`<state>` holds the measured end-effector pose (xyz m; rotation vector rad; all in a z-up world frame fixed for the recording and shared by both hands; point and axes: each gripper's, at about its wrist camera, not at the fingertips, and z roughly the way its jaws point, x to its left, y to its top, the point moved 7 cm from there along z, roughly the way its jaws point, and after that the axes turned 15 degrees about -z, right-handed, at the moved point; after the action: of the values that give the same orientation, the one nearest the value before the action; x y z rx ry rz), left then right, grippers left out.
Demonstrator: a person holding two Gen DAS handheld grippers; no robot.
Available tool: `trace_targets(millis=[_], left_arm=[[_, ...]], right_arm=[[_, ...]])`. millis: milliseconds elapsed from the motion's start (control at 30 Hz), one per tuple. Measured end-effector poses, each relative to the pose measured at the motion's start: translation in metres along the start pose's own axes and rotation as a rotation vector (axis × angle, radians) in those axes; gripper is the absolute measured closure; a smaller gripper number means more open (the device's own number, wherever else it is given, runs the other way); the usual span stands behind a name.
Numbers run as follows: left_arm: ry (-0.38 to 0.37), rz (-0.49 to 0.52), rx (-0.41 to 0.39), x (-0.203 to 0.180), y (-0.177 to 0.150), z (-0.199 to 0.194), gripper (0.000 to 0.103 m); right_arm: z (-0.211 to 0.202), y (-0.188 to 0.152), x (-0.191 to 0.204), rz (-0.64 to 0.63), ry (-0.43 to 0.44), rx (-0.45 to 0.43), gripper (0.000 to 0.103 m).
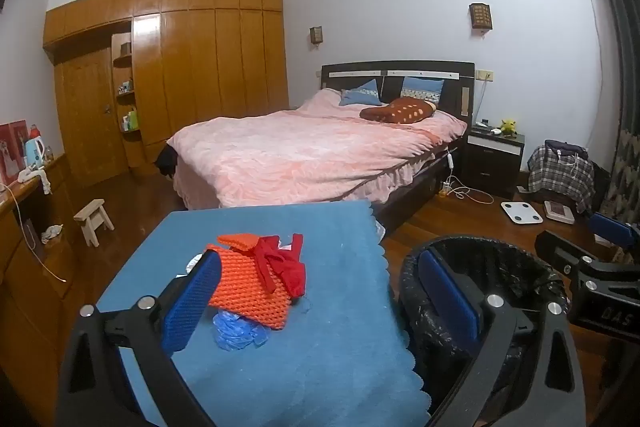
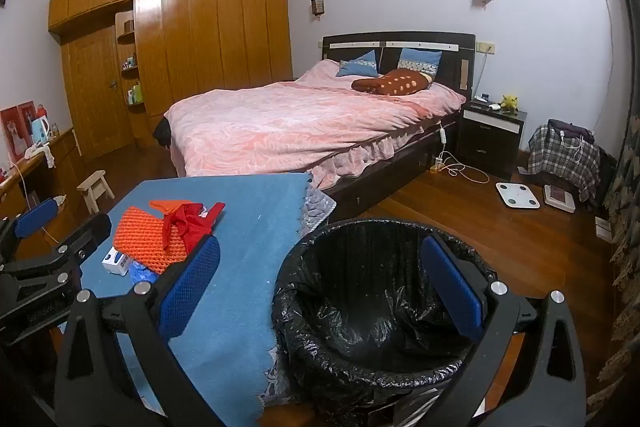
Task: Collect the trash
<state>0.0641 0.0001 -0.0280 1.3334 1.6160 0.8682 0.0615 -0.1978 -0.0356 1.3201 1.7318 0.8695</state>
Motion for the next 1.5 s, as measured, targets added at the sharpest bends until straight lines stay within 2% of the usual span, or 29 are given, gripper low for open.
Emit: trace_targets(millis=[1500], left_arm=[[0.000,-0.005,0.002,0.0001,0.0000,0.0001,0.006]], right_arm=[[0.0023,0.0001,0.0016,0.011,0.002,-0.002,0.005]])
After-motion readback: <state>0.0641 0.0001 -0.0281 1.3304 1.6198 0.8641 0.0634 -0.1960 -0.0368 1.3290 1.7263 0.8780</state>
